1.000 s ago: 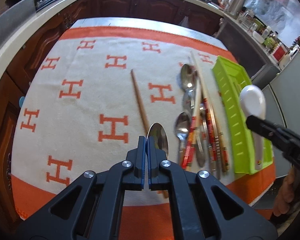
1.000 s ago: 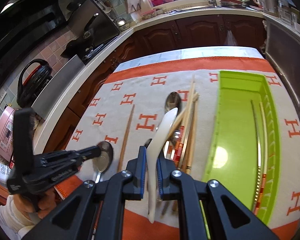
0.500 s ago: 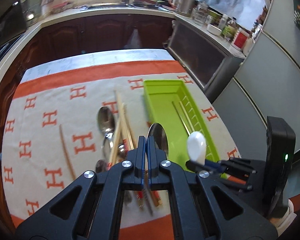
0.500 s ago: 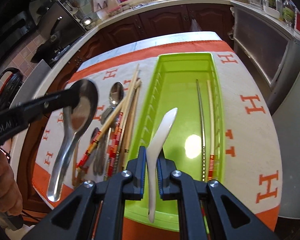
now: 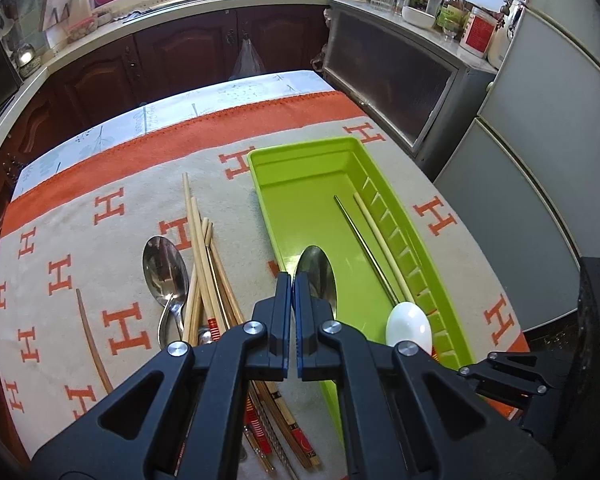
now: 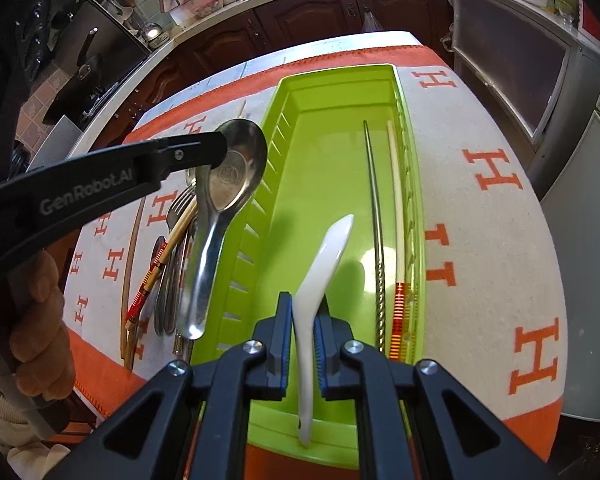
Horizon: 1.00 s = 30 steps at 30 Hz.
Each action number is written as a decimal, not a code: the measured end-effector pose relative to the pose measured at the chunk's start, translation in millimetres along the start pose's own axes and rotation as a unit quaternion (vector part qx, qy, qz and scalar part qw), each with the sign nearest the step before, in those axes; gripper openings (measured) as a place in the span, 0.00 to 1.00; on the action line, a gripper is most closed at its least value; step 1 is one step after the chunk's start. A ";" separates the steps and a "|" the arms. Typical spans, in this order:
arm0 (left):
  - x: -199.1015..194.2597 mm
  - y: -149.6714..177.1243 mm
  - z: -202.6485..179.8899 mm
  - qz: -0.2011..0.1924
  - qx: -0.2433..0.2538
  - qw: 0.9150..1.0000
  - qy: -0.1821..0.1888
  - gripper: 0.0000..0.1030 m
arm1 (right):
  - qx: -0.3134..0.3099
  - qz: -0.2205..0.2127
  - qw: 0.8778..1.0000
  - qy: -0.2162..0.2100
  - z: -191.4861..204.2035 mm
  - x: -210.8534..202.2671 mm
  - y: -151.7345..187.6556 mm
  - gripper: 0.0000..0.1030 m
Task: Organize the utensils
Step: 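Lower both spoons into the green tray and open both tools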
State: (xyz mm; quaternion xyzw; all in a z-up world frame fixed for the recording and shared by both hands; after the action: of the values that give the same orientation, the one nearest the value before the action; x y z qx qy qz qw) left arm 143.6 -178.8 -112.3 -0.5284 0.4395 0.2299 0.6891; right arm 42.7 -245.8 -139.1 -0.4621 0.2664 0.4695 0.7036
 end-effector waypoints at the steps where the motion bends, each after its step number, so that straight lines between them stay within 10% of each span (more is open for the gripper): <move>1: 2.1 0.4 0.3 0.001 0.001 1.000 -0.001 0.00 | 0.004 0.002 1.000 -0.003 -0.9 0.4 0.1 0.10; 17: 2.5 0.4 -8.5 -0.004 0.027 1.000 -0.004 0.01 | 0.016 -0.009 1.000 0.017 -1.2 -16.2 0.7 0.10; 25: -43.3 14.8 8.0 -0.019 0.005 1.000 0.002 0.42 | 0.014 -0.012 0.999 0.034 4.2 -25.4 3.0 0.10; 30: -74.8 37.7 29.0 -0.025 -0.015 1.000 -0.010 0.44 | 0.007 -0.007 0.999 0.031 15.1 -25.3 5.1 0.10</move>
State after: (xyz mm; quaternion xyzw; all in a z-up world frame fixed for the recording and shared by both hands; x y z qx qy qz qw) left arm 86.6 -128.1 -67.1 -0.5470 0.4154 0.2245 0.6913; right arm 26.6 -242.0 -114.2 -0.4733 0.2880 0.4481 0.7016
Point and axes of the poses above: each gripper's, at about its wrist camera, not at the fingertips, and x roughly the way its jaws point, z to its left, y to its underside, the point moved 2 cm from there along x, roughly the way its jaws point, and after that the axes turned 8 degrees about -y, right-handed, at the moved point
